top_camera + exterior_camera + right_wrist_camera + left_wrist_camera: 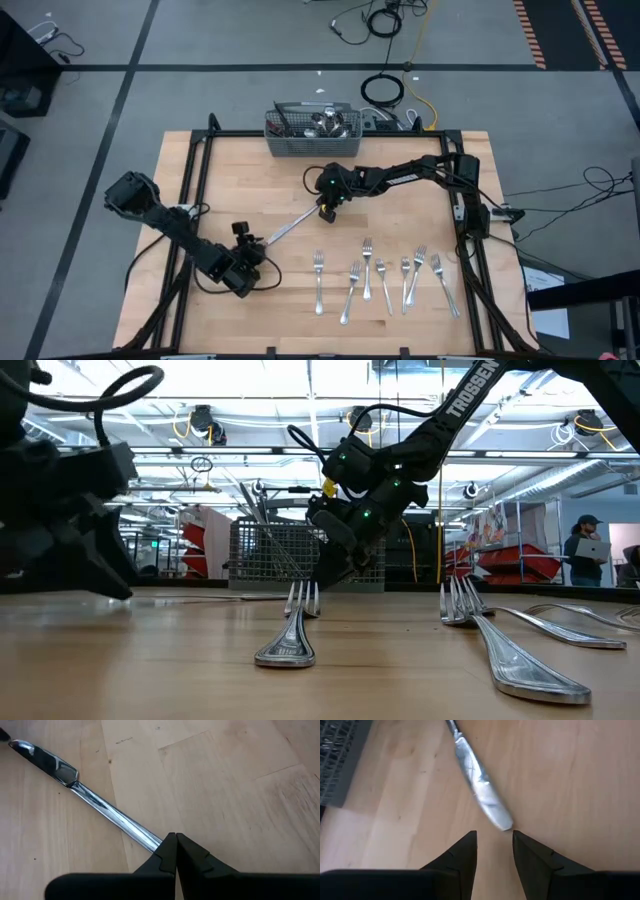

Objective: Sort silverware
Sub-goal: Put the silver knife into the gray utensil holder

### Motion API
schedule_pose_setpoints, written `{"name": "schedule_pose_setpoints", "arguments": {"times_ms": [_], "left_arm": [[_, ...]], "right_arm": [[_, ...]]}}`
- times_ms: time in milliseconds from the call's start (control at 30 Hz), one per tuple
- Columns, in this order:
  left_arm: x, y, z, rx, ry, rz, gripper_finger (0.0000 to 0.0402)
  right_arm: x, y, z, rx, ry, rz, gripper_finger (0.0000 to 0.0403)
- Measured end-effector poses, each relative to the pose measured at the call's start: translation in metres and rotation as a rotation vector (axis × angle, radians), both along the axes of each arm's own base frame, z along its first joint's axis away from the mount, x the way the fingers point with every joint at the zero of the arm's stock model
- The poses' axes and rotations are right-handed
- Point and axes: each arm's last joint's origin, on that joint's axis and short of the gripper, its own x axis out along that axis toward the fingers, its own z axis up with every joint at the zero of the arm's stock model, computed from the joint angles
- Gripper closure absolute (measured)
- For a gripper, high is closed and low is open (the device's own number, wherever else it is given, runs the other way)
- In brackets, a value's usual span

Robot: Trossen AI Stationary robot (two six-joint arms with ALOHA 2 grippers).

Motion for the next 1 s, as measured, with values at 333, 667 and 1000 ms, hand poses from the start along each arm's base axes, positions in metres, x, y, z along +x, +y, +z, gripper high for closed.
{"name": "schedule_pose_setpoints", "arguments": {"times_ms": [333,667,1000], "left_arm": [[0.009,-0.004,-0.017,0.045,-0.016,-0.011,0.0268],[0.005,0.004,-0.025,0.089,0.037,0.017,0.0268],[0.003,0.009,-0.025,0.119,0.072,0.021,0.0268]], "right_arm": [[0.0,0.001,0.0,0.015,-0.002,0.013,0.0403],[0.0,0.001,0.0,0.005,-0.003,0.034,0.0403],[0.0,0.001,0.0,-0.004,-0.003,0.044,0.0403]]}}
